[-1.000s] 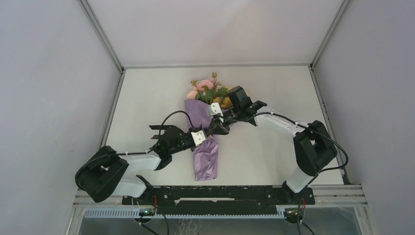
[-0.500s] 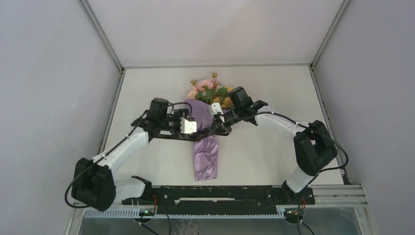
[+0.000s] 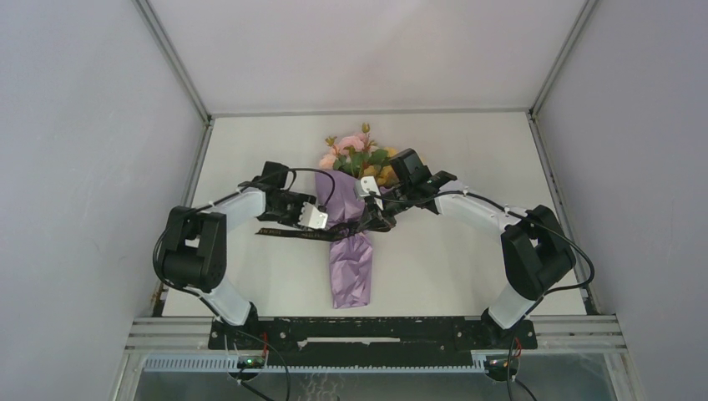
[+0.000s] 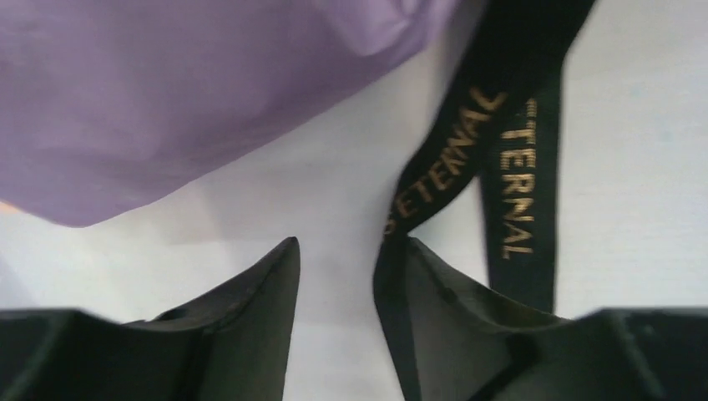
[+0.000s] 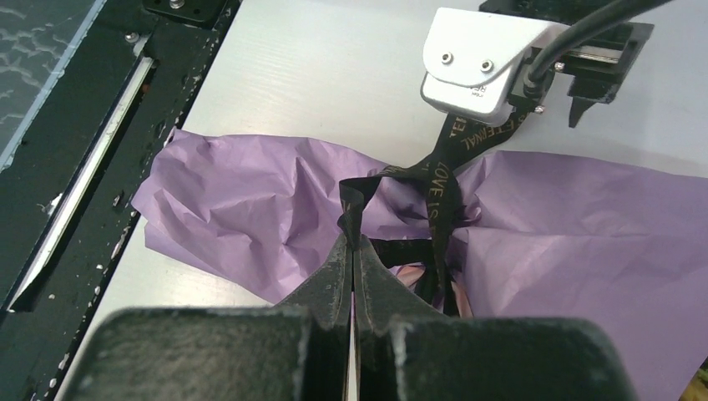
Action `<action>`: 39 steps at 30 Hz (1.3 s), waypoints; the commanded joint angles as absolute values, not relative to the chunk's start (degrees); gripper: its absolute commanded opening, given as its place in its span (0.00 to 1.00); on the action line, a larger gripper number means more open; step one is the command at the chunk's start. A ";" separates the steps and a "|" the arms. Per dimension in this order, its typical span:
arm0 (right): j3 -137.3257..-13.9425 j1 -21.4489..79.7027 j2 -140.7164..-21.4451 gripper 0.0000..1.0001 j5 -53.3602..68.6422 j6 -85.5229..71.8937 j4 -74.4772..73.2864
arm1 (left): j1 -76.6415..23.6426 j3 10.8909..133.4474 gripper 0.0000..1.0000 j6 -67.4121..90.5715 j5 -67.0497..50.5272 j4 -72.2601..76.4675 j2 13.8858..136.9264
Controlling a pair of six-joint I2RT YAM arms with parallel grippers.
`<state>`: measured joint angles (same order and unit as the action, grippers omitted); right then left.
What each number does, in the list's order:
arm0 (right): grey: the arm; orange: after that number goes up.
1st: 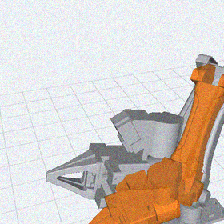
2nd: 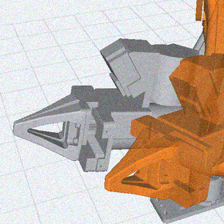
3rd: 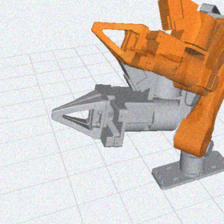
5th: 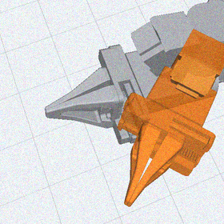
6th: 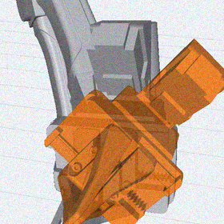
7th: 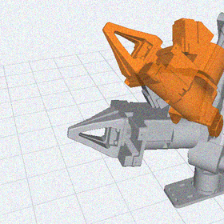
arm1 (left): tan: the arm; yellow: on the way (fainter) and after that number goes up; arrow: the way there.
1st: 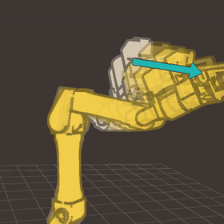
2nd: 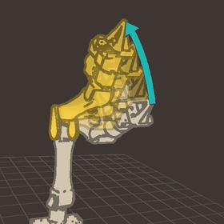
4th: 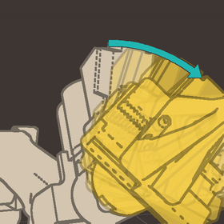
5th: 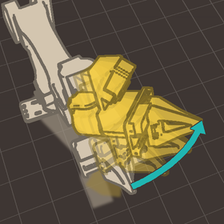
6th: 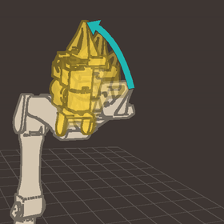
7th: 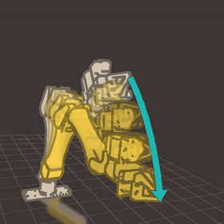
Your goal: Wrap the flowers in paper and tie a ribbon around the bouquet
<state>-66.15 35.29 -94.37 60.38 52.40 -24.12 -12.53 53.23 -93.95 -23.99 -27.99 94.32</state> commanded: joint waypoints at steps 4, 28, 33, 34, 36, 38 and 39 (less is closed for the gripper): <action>-66.82 34.75 -92.32 0.00 61.32 53.57 -24.67 | -13.33 52.28 0.22 -97.63 -23.74 -20.65 93.91; -66.71 35.35 -91.80 0.00 58.77 45.88 -20.62 | -16.89 45.26 0.48 -100.92 -18.73 -23.29 80.48; -66.72 35.42 -92.17 0.00 58.12 46.61 -20.47 | -15.89 53.95 0.68 -105.75 -16.89 -28.48 90.59; -66.71 35.46 -92.18 0.00 58.09 46.71 -20.46 | -15.83 55.20 0.68 -106.42 -16.42 -29.11 92.09; -66.73 35.29 -92.23 0.00 57.87 46.80 -20.67 | -15.82 57.25 0.60 -107.05 -16.12 -29.85 94.89; -66.79 35.18 -92.25 0.00 57.76 46.92 -21.17 | -15.87 58.42 0.52 -108.53 -16.12 -30.72 96.81; -66.77 35.14 -92.29 0.00 57.67 47.05 -21.56 | -15.84 58.58 0.49 -109.67 -16.23 -31.08 97.39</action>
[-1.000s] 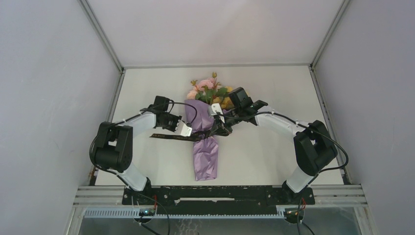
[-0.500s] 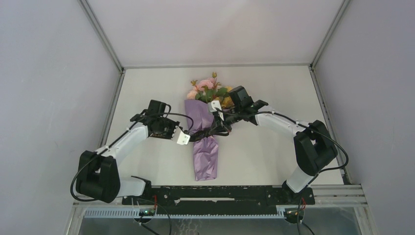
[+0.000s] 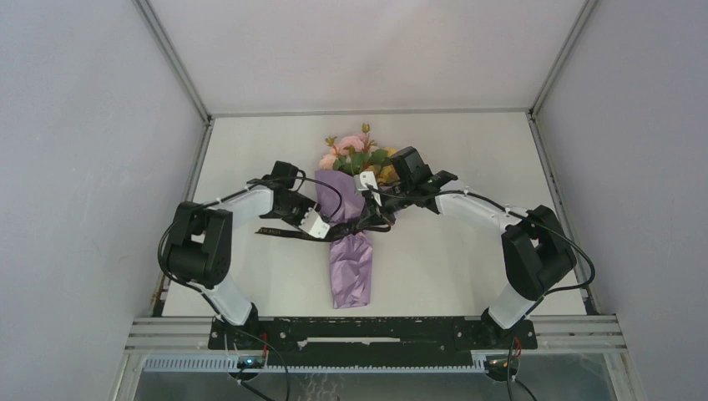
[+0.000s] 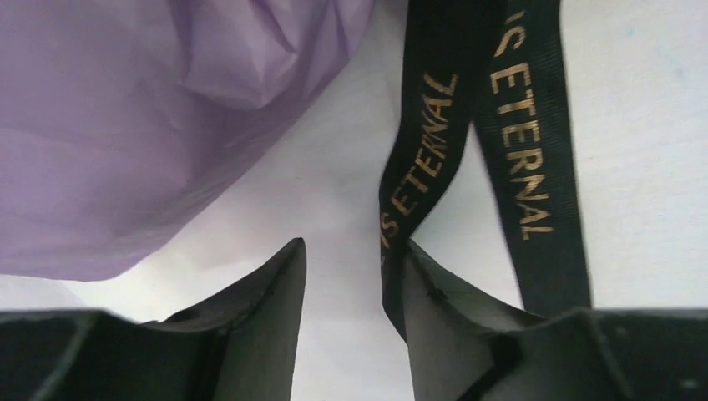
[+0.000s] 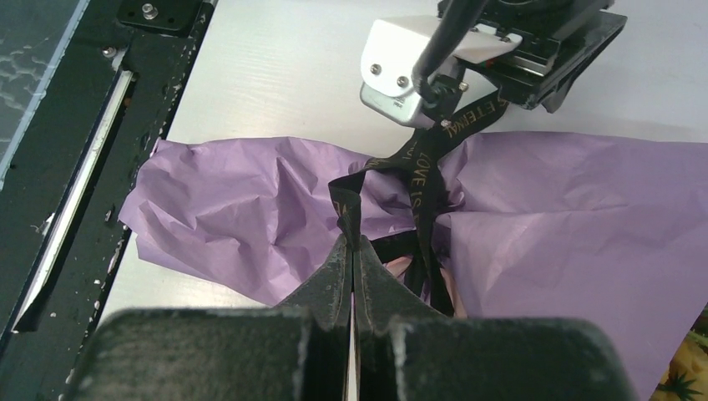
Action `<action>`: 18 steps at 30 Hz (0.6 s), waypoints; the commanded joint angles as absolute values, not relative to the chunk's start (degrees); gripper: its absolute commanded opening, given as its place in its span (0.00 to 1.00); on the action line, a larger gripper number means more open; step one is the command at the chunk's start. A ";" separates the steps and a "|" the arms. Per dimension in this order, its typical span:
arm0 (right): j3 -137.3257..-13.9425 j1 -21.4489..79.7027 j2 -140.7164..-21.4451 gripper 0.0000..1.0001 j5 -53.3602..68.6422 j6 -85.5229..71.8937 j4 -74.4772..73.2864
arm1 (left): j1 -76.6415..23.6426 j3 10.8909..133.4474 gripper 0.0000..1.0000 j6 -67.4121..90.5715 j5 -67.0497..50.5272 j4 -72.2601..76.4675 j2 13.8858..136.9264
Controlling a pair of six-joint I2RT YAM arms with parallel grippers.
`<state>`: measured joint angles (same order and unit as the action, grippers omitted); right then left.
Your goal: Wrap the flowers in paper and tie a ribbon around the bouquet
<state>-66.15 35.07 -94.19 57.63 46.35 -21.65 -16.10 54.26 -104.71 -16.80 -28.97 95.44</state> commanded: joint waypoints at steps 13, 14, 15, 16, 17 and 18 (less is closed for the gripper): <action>-66.75 33.63 -92.58 0.00 57.23 42.83 -18.10 | -17.69 57.82 0.00 -111.80 -17.96 -40.50 89.23; -66.79 33.61 -92.75 0.00 56.41 41.08 -17.23 | -18.03 58.43 0.00 -108.95 -18.83 -41.95 87.32; -66.80 33.62 -92.88 0.00 55.47 39.31 -16.12 | -18.44 58.87 0.00 -106.91 -19.75 -44.18 85.24; -66.80 33.54 -93.02 0.00 54.54 36.71 -14.59 | -19.03 59.08 0.00 -105.34 -20.62 -47.26 83.01; -66.79 33.45 -93.27 0.00 53.71 34.71 -13.56 | -20.38 59.35 0.00 -104.10 -21.52 -52.86 80.79; -66.80 33.38 -93.33 0.00 53.13 32.86 -12.45 | -21.73 59.58 0.00 -102.43 -22.96 -56.93 78.85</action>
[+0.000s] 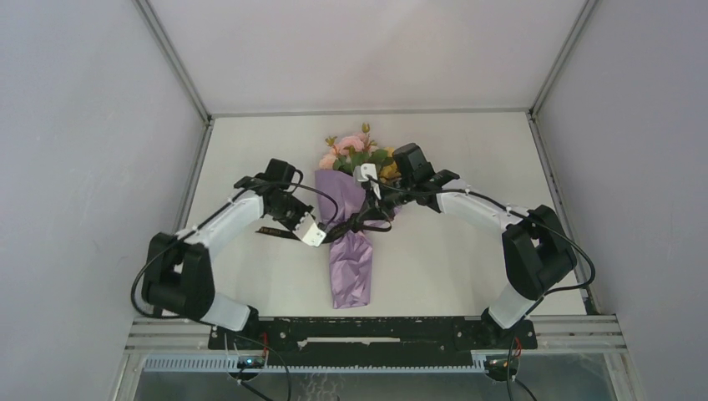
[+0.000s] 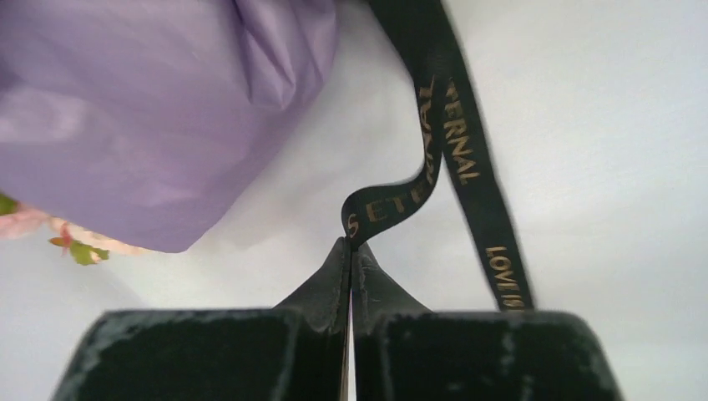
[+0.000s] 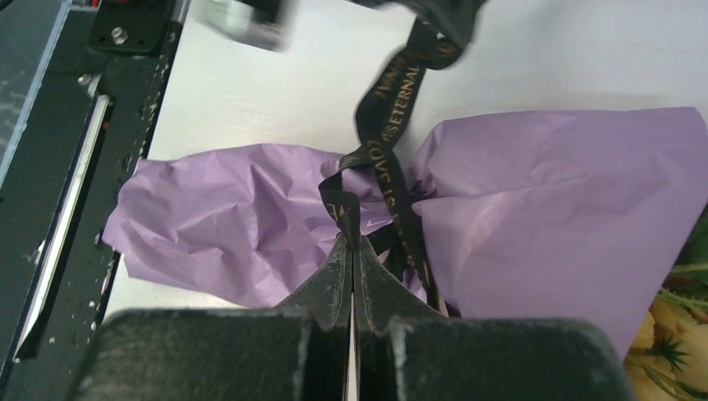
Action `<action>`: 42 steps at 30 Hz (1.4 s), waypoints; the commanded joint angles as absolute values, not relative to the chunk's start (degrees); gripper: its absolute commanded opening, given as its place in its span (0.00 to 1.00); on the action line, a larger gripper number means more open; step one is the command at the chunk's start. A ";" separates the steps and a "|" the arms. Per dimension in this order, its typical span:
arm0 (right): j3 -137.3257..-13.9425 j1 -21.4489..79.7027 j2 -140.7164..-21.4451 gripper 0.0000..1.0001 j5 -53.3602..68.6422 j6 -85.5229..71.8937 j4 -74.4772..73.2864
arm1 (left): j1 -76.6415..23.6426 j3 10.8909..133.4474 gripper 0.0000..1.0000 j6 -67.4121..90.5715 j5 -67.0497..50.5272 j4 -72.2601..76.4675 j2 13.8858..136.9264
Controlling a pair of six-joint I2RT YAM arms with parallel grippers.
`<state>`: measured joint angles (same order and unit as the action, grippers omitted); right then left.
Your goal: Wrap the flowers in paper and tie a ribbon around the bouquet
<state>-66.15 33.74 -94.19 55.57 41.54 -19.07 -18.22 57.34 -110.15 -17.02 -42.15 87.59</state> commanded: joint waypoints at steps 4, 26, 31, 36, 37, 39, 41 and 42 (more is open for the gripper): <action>-66.75 33.15 -93.77 0.00 51.26 24.87 -8.23 | -30.74 59.87 0.00 -88.75 -30.53 -64.66 72.44; -66.71 33.53 -92.68 0.00 43.75 11.89 -8.40 | -60.73 61.86 0.00 -19.85 -38.82 5.45 84.04; -66.71 33.48 -93.17 0.00 44.09 12.30 -10.01 | -60.57 61.72 0.00 -22.73 -36.03 4.86 87.58; -66.71 33.64 -92.95 0.00 44.43 12.28 -10.96 | -59.38 62.30 0.52 -25.53 -34.77 1.60 87.32; -66.71 33.68 -92.97 0.00 44.38 12.21 -10.99 | -59.29 62.27 0.63 -27.80 -34.62 0.54 86.83; -66.71 33.76 -92.76 0.00 44.30 12.13 -11.18 | -59.00 61.79 0.75 -31.55 -34.25 -3.63 85.65; -66.71 33.79 -92.61 0.00 44.08 11.77 -11.48 | -58.48 60.98 0.81 -34.16 -33.57 -6.89 83.46; -66.71 33.79 -92.49 0.00 44.04 11.63 -11.69 | -58.19 60.31 0.84 -35.30 -33.28 -8.39 82.43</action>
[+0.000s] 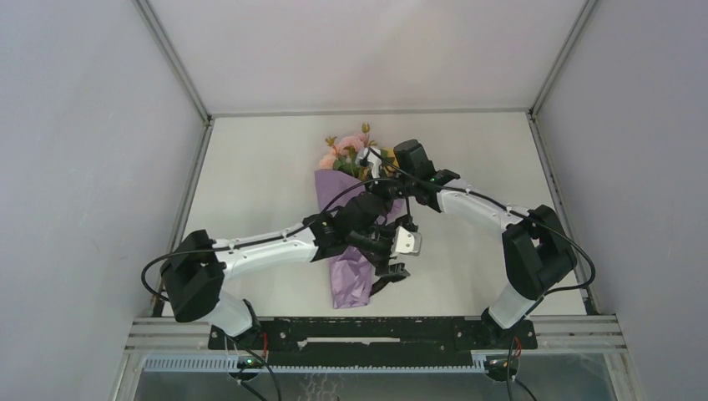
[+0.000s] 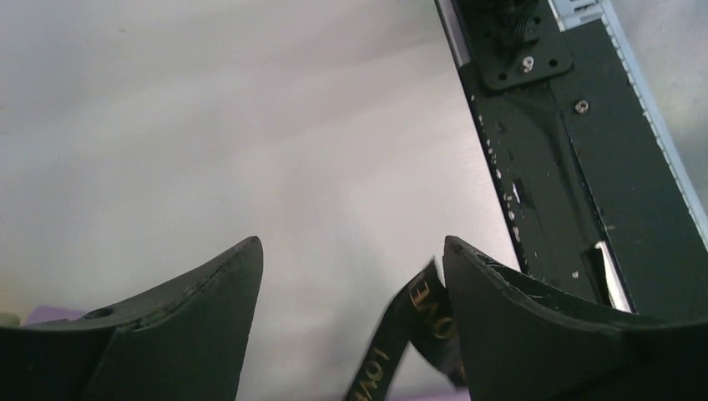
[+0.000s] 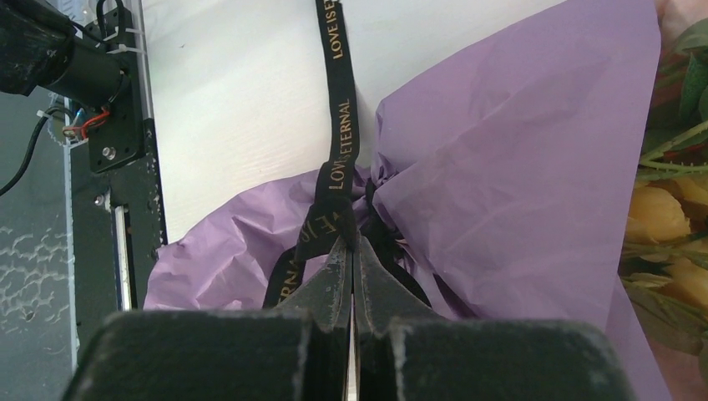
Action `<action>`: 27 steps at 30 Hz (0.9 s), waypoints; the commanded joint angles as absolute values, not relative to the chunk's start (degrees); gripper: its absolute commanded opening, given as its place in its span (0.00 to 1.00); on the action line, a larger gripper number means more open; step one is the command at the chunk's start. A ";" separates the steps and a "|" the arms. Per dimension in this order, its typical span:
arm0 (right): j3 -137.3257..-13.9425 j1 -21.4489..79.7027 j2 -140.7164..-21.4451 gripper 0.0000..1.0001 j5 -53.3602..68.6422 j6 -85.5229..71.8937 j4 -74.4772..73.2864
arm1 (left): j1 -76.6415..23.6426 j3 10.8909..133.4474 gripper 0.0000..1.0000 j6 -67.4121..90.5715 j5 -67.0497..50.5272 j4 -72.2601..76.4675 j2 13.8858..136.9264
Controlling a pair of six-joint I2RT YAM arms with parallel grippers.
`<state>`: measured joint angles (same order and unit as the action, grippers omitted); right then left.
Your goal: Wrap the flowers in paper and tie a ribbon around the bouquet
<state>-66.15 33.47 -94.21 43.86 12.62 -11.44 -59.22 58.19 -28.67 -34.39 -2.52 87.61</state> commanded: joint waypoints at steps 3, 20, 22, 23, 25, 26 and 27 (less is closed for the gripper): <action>-66.71 33.85 -92.38 0.00 43.85 11.08 -12.03 | -57.23 57.94 0.89 -39.33 -33.07 -12.13 78.93; -66.71 34.87 -91.08 0.00 40.66 9.49 -12.52 | -53.40 51.82 0.89 -44.65 -22.06 -2.36 71.56; -66.71 35.29 -91.10 0.00 40.15 8.75 -12.29 | -52.45 51.52 0.73 -38.33 -18.45 0.41 69.14; -66.75 35.67 -91.13 0.00 39.83 8.45 -12.14 | -51.81 50.68 0.64 -34.52 -16.91 1.91 67.32; -66.71 36.51 -90.90 0.00 39.08 6.89 -11.48 | -50.43 47.74 0.53 -29.79 -15.00 2.91 62.85; -66.73 36.87 -90.69 0.00 38.70 5.22 -10.96 | -49.48 45.84 0.48 -27.39 -14.55 2.96 60.34; -66.73 37.10 -90.47 0.00 38.37 3.28 -10.41 | -48.13 44.07 0.45 -24.59 -14.19 3.48 58.18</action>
<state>-66.15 35.38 -93.80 39.90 8.95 -12.80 -51.88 49.47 -36.64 -19.35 -2.74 68.10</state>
